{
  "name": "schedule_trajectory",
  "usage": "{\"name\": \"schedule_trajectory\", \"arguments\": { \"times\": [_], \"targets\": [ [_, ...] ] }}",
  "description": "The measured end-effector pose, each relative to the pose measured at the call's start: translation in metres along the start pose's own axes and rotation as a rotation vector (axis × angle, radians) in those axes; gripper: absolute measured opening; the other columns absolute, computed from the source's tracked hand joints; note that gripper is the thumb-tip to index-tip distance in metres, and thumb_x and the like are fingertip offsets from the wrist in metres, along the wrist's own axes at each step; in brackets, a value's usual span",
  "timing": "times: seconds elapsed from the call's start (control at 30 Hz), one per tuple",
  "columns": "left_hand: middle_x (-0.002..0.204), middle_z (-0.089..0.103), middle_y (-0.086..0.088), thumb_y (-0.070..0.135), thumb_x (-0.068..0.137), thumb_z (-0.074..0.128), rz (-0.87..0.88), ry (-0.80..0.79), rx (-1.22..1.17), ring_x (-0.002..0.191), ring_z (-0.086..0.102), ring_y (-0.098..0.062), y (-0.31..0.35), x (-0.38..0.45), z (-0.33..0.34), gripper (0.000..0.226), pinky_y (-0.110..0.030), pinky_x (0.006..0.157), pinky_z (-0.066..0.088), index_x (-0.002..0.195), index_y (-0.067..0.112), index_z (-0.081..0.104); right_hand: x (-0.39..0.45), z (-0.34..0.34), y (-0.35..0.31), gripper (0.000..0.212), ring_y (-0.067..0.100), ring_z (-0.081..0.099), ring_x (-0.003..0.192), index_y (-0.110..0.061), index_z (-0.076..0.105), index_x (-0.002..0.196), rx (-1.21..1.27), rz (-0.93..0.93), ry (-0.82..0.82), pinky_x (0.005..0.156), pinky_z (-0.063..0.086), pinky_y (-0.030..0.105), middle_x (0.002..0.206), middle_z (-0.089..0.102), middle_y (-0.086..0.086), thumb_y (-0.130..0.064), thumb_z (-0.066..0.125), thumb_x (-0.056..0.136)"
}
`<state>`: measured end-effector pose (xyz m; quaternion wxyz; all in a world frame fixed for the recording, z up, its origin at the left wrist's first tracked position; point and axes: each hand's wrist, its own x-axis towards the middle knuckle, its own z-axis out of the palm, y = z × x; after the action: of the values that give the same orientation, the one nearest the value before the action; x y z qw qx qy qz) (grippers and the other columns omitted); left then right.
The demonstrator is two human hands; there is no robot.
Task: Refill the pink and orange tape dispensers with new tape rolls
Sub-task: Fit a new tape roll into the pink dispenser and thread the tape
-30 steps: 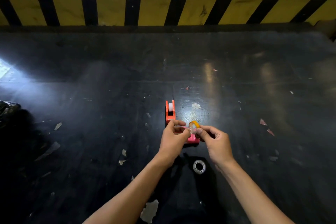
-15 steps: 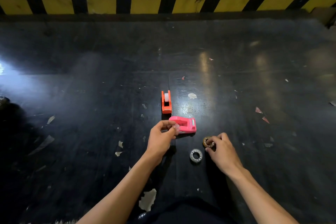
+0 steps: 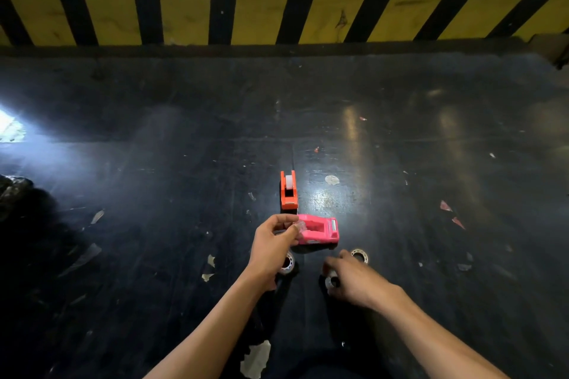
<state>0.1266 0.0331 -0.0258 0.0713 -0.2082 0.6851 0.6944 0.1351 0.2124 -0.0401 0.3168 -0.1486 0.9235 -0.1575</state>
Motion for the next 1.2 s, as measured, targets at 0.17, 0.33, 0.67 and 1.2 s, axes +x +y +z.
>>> {"name": "schedule_trajectory", "arguments": {
  "times": [0.17, 0.33, 0.67, 1.2],
  "targets": [
    [0.091, 0.076, -0.011, 0.009, 0.088, 0.073, 0.031, -0.005, -0.048, 0.078, 0.074, -0.016, 0.008, 0.001, -0.004, 0.013, -0.025, 0.072, 0.059, 0.100, 0.010, 0.071, -0.001, -0.040, -0.013, 0.024, 0.019, 0.066, 0.075, -0.010, 0.064, 0.109, 1.149, -0.082, 0.007, 0.066, 0.057, 0.027, 0.090, 0.066, 0.010, -0.004, 0.066, 0.086],
    [0.098, 0.077, -0.017, 0.008, 0.091, 0.069, 0.069, -0.027, -0.132, 0.089, 0.076, -0.026, 0.024, 0.003, -0.002, 0.015, -0.037, 0.083, 0.060, 0.105, 0.009, 0.072, -0.003, -0.075, -0.026, 0.036, 0.024, 0.069, 0.074, -0.011, 0.063, 0.118, 1.580, -0.238, 0.082, 0.071, 0.060, 0.027, 0.087, 0.071, 0.008, 0.003, 0.063, 0.085],
    [0.096, 0.078, -0.010, 0.007, 0.088, 0.073, 0.274, -0.050, 0.018, 0.093, 0.074, -0.031, 0.053, 0.000, -0.009, 0.014, -0.051, 0.091, 0.058, 0.096, 0.018, 0.075, -0.002, -0.086, -0.040, 0.035, 0.024, 0.068, 0.086, -0.011, 0.065, 0.116, 1.435, -0.299, 0.200, 0.078, 0.058, 0.029, 0.094, 0.075, 0.005, 0.000, 0.067, 0.083],
    [0.093, 0.079, -0.005, 0.011, 0.084, 0.078, 0.346, -0.039, 0.086, 0.090, 0.076, -0.020, 0.062, -0.010, -0.013, 0.013, -0.047, 0.090, 0.060, 0.095, 0.016, 0.074, 0.000, -0.086, -0.044, 0.036, 0.019, 0.071, 0.088, -0.021, 0.071, 0.113, 1.420, -0.379, 0.206, 0.074, 0.057, 0.024, 0.105, 0.074, 0.011, -0.010, 0.070, 0.078]
  ]
}}
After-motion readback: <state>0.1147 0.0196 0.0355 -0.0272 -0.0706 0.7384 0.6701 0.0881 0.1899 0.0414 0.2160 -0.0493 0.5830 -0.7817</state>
